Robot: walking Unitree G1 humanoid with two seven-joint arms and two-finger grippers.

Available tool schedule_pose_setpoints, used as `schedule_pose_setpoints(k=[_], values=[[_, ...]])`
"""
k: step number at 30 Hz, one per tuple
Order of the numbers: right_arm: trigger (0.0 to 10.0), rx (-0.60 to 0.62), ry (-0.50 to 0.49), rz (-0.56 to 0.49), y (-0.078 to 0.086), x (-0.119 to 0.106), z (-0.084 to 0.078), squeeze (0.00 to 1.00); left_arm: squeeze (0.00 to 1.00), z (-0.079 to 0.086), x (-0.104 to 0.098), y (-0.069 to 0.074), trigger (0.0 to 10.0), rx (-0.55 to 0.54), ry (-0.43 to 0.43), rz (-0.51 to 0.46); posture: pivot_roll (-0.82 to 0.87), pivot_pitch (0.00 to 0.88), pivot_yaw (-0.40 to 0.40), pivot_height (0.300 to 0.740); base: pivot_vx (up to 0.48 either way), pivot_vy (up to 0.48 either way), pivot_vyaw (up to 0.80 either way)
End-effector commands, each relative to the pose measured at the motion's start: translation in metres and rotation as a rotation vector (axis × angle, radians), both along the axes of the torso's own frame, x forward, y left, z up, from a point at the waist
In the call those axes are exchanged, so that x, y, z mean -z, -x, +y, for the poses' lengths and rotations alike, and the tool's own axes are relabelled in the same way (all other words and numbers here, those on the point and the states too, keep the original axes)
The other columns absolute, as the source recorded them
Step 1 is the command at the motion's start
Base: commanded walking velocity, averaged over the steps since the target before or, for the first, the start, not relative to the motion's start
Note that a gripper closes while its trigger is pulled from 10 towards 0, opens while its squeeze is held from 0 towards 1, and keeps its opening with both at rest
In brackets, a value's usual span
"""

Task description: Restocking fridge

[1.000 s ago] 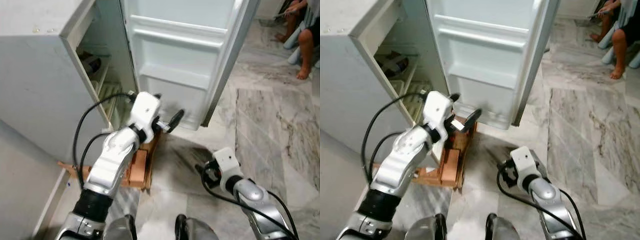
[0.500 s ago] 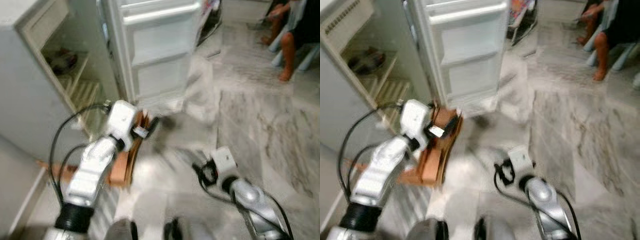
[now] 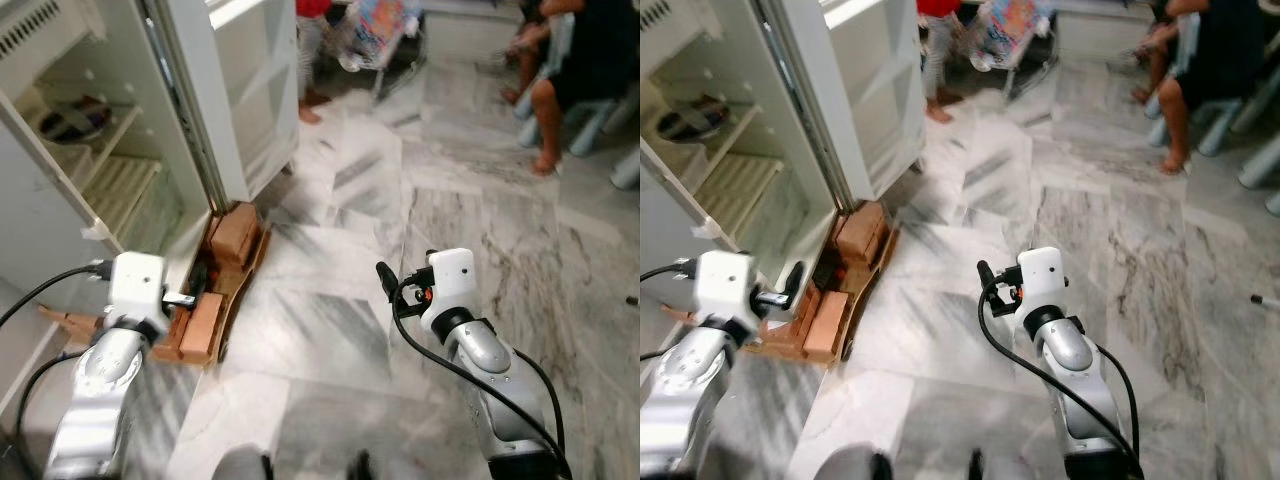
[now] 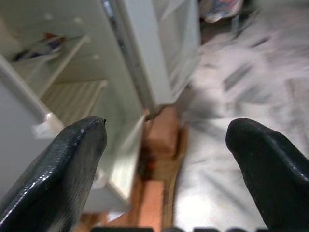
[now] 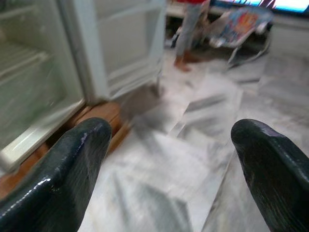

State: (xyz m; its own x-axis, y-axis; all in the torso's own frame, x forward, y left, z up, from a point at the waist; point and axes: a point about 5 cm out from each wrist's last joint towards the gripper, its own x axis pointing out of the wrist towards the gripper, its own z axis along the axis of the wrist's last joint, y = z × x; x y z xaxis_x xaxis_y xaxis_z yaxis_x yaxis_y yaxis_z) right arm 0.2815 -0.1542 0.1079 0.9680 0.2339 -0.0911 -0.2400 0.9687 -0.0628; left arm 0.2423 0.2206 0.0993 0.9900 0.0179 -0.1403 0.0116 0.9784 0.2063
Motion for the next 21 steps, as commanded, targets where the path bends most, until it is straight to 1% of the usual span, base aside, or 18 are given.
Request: schedule_pose_setpoints(k=[1, 2, 3, 4, 7, 10, 14, 17, 19, 20, 21], values=[[10.0, 0.045, 0.006, -0.007, 0.000, 0.000, -0.012, 0.00, 0.00, -0.009, 0.000, 0.004, 10.0, 0.011, -0.011, 0.011, 0.06, 0.146, 0.024, 0.740, 0.416, 0.000, 0.00], [10.0, 0.037, 0.010, -0.035, -0.002, -0.005, -0.010, 0.00, 0.00, -0.012, -0.001, 0.009, 10.0, 0.025, -0.010, 0.011, 0.06, 0.151, 0.031, 0.740, 0.435, 0.000, 0.00], [10.0, 0.037, 0.010, -0.035, -0.002, -0.005, -0.010, 0.00, 0.00, -0.012, -0.001, 0.009, 10.0, 0.025, -0.010, 0.011, 0.06, 0.151, 0.031, 0.740, 0.435, 0.000, 0.00], [10.0, 0.035, 0.011, -0.058, -0.002, -0.009, -0.009, 0.00, 0.00, -0.013, -0.001, 0.012, 10.0, 0.031, -0.009, 0.011, 0.05, 0.153, 0.037, 0.740, 0.458, 0.000, 0.00], [10.0, 0.052, 0.004, -0.066, -0.004, -0.010, -0.008, 0.00, 0.00, -0.009, 0.005, 0.014, 10.0, 0.000, 0.002, 0.031, 0.03, 0.152, 0.043, 0.740, 0.460, 0.000, 0.00], [10.0, 0.066, 0.002, -0.074, -0.004, -0.010, -0.008, 0.00, 0.00, -0.009, 0.006, 0.013, 10.0, -0.012, 0.010, 0.030, 0.02, 0.149, 0.044, 0.740, 0.461, 0.000, 0.00], [10.0, 0.102, -0.018, -0.079, -0.007, -0.006, -0.012, 0.00, 0.00, -0.010, 0.005, 0.011, 10.0, -0.020, 0.010, 0.025, 0.04, 0.142, 0.027, 0.740, 0.461, 0.000, 0.00], [10.0, 0.095, 0.000, -0.084, -0.008, -0.006, -0.009, 0.00, 0.00, -0.009, 0.005, 0.012, 10.0, -0.023, 0.011, 0.025, 0.03, 0.141, 0.032, 0.740, 0.461, 0.000, 0.00], [10.0, 0.101, -0.005, -0.075, -0.009, -0.005, -0.008, 0.00, 0.00, -0.009, 0.005, 0.013, 10.0, -0.025, 0.013, 0.026, 0.03, 0.137, 0.031, 0.740, 0.461, 0.000, 0.00], [10.0, 0.105, -0.024, -0.067, -0.009, -0.004, -0.007, 0.00, 0.00, -0.009, 0.006, 0.014, 10.0, -0.024, 0.016, 0.028, 0.02, 0.133, 0.031, 0.740, 0.461, 0.000, -0.80], [10.0, 0.106, -0.023, -0.067, -0.009, -0.003, -0.006, 0.00, 0.00, -0.009, 0.007, 0.014, 10.0, -0.024, 0.017, 0.029, 0.02, 0.131, 0.031, 0.740, 0.461, 0.000, -0.80]])
